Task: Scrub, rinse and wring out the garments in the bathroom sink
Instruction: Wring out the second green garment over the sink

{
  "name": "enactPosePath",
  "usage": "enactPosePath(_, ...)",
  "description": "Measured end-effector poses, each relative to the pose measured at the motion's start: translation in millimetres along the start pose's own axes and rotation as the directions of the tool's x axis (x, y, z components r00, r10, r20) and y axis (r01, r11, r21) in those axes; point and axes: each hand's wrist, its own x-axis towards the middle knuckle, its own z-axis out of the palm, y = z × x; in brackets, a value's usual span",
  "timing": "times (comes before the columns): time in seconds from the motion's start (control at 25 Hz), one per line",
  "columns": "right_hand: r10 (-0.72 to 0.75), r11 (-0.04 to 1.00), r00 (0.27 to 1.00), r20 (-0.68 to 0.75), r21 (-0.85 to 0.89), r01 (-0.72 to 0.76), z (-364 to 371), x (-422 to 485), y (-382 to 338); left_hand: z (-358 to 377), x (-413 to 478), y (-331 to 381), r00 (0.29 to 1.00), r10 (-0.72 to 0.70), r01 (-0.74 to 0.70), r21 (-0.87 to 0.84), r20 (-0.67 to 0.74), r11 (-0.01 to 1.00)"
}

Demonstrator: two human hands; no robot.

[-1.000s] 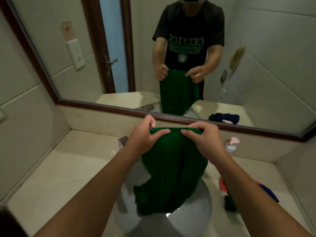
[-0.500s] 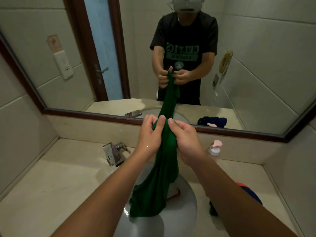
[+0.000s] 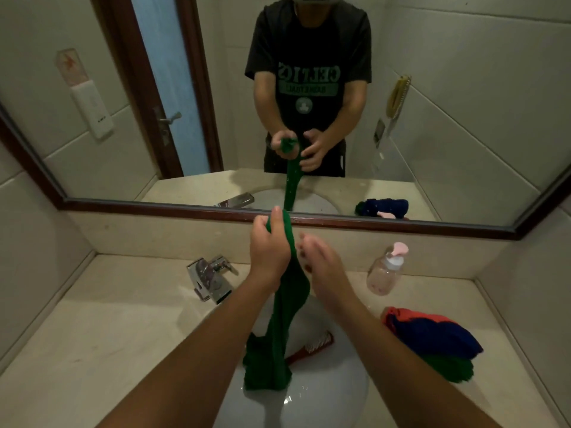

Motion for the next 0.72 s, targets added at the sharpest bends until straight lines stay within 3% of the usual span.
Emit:
enactPosePath(0.08,0.073,0.997,0.992,0.107,-0.023,-0.071,17,-11,18,4,17,12,0.989,-0.146,0.146,-0.064,0.002,0.987)
enactPosePath(0.16,0.051,0.997,0.998,0.036,-0.051,-0.049,28,-9,22,4,38,17,0.964,-0.254,0.261,-0.107,0.073,0.959)
enactPosePath(0.28,0.025,0.996,0.998,-0.051,-0.08,-0.029,39,2,6,-14,47,3,0.929,-0.272,0.319,-0.173,0.25,0.932)
enactPosePath(0.44,0.159,0.985,0.985,-0.062,0.081,-0.154,38,20,3,-45,0,-46,0.863,-0.184,0.213,-0.009,0.471,0.977)
enactPosePath(0.52,0.227,0.972,0.971,-0.077,0.071,-0.222,38,32,4,-50,-20,-71,0.864,-0.153,0.089,0.153,0.48,0.984)
enactPosePath(0.6,0.272,0.96,0.959,-0.083,0.087,-0.265,37,42,1,-52,-23,-89,0.872,-0.04,-0.175,0.387,0.488,0.905)
enactPosePath(0.72,0.278,0.947,0.96,-0.025,0.175,-0.269,31,43,-6,-50,-18,-81,0.926,0.089,-0.244,0.404,0.366,0.882)
